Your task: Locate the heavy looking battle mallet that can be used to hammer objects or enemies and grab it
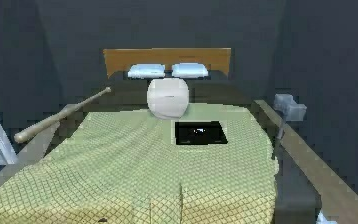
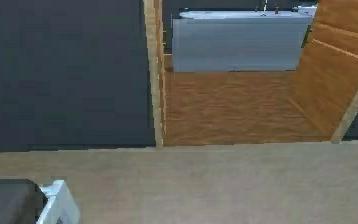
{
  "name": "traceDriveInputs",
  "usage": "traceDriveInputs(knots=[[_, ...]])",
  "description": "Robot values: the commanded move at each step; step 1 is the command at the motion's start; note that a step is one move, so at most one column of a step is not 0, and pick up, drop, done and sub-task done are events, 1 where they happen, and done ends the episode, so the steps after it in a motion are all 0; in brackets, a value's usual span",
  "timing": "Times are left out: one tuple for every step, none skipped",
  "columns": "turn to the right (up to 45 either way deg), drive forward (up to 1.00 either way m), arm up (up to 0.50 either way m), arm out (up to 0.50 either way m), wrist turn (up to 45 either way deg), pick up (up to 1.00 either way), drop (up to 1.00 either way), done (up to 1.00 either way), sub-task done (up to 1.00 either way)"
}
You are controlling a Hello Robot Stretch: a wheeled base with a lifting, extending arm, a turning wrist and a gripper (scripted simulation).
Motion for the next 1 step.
traceDriveInputs(knots=[[-45.0, 0.00, 0.00, 0.00, 0.0, 0.00, 0.00, 0.00, 0.00]])
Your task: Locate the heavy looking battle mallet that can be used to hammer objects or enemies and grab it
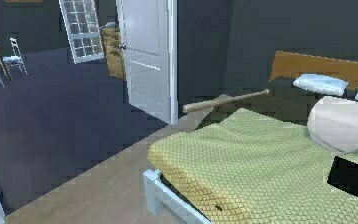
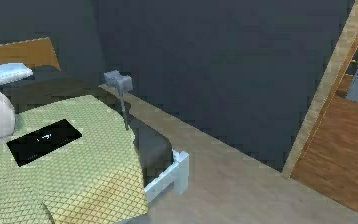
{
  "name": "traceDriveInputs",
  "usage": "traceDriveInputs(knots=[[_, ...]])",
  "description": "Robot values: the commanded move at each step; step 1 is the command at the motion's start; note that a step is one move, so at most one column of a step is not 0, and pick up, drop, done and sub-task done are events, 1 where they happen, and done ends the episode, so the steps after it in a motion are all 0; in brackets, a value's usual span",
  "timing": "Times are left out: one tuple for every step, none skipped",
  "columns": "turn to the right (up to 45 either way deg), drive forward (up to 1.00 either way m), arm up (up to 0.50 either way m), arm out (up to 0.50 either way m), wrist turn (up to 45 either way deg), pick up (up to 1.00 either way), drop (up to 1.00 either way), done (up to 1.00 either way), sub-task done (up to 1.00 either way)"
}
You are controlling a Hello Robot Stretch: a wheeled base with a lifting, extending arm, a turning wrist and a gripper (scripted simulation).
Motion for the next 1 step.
traceDriveInputs(knots=[[-12.0, 0.00, 0.00, 0.00, 0.0, 0.00, 0.00, 0.00, 0.00]])
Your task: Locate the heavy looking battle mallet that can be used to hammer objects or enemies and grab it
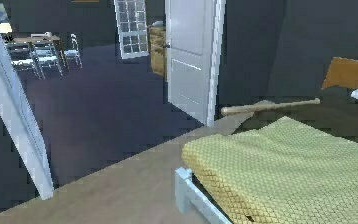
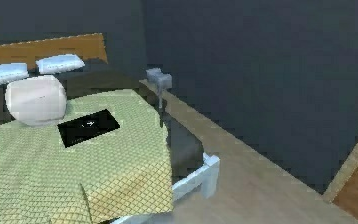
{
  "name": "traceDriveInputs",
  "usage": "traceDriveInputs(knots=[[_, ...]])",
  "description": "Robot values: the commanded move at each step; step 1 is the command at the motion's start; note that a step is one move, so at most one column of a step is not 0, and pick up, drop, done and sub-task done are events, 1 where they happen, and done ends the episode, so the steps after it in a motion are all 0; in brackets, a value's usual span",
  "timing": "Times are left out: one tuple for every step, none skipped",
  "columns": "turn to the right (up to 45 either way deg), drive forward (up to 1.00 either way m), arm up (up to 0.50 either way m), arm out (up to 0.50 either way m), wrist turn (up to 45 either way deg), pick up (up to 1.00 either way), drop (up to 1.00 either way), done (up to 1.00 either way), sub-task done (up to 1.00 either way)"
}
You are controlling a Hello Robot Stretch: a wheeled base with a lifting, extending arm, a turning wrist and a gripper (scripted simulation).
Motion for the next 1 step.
traceDriveInputs(knots=[[45.0, 0.00, 0.00, 0.00, 0.0, 0.00, 0.00, 0.00, 0.00]])
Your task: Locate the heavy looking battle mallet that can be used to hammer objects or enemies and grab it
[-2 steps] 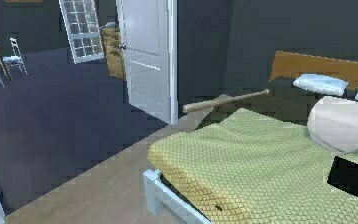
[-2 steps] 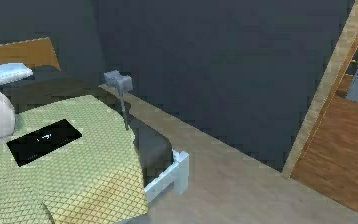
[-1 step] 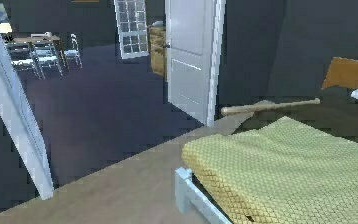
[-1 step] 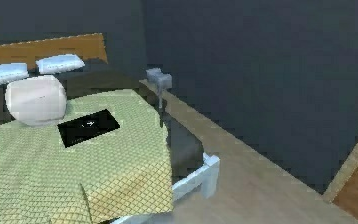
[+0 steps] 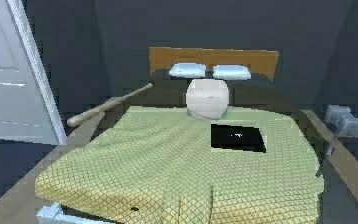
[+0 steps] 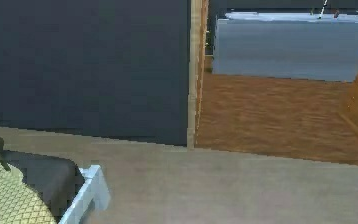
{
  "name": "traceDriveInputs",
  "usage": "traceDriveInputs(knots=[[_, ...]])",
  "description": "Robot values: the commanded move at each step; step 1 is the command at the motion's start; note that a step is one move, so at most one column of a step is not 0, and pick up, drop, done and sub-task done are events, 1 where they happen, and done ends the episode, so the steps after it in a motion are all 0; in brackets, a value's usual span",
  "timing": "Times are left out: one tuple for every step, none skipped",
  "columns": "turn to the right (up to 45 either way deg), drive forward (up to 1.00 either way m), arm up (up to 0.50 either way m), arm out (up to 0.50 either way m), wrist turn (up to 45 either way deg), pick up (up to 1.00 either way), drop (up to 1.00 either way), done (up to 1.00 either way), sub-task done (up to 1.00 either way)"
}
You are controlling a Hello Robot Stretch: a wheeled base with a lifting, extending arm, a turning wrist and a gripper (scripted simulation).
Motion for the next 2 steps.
traceDriveInputs(knots=[[45.0, 0.00, 0.00, 0.00, 0.0, 0.00, 0.00, 0.00, 0.00], [33.0, 0.00, 0.00, 0.00, 0.0, 0.00, 0.00, 0.00, 0.00]])
